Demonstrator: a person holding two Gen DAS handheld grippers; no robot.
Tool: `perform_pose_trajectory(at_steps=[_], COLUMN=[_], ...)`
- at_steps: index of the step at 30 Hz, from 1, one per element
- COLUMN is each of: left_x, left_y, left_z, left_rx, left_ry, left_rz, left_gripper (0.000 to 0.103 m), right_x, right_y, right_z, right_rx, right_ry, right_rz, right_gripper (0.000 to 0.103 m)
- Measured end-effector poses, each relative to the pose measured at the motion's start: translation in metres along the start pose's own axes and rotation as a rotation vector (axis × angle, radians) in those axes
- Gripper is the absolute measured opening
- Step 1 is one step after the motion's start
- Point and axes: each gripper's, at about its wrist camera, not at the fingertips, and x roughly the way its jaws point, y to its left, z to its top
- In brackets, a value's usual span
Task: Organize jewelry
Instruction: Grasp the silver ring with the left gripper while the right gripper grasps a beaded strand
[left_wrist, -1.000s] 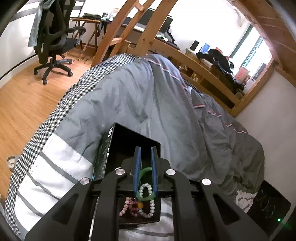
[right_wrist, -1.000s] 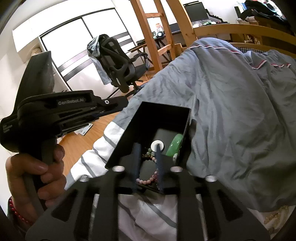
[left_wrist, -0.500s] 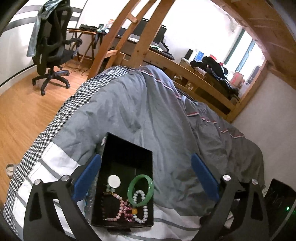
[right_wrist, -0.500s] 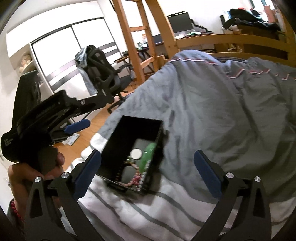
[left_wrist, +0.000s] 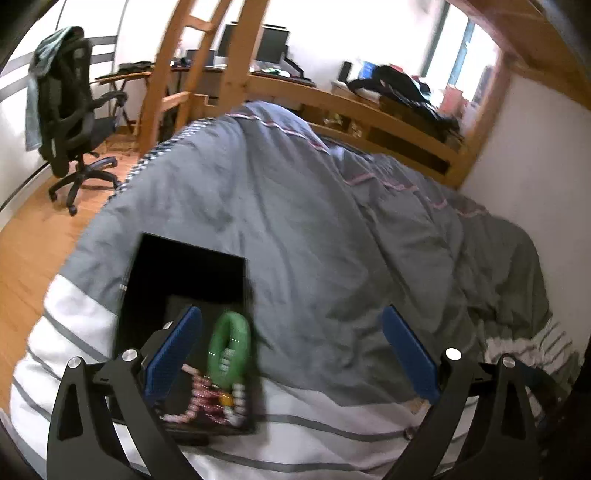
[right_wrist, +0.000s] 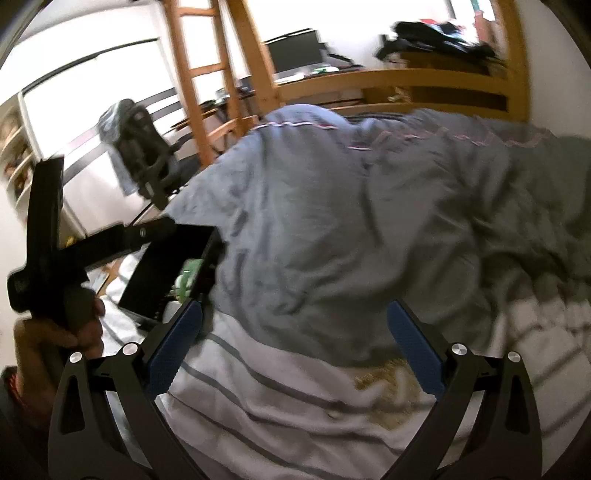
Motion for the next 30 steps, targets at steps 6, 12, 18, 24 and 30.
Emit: perform_pose_trajectory(at_steps=[6,12,18,24,30], left_x=[0.01,0.027,0.048,0.068,0.09], left_y=[-0.045,-0.073,-0.094,-0.127,-0.144], left_z=[-0.021,-0.043,-0.066,-0.101,-0.127], left_rx=[0.122,0.22,0.33,0.533,0.626], left_ry=[0.016,0.081,0.221,0.376,0.479], left_rz=[-0.027,-0.071,-0.14,-0.211,-0.244], left_gripper=[0.097,0.096,0.096,0.071,0.053], right_x=[-0.02,-0.026,-0.016,0.017,0.051], right_y=[-0.031,-0.053,-0.067,-0.078,-0.077], right_z=[-0.011,-0.022,-0.033,-0.044,-0.056], right_rx=[0.034,0.032,0.015,0.035,0.016], right_ry=[-0.014,-0.006,-0.003,0.09,0.222], right_rz=[-0.057,-0.104,-0.092,-0.036,-0.045], right_gripper=[0.099,0.099,0.096,0.049,0.034])
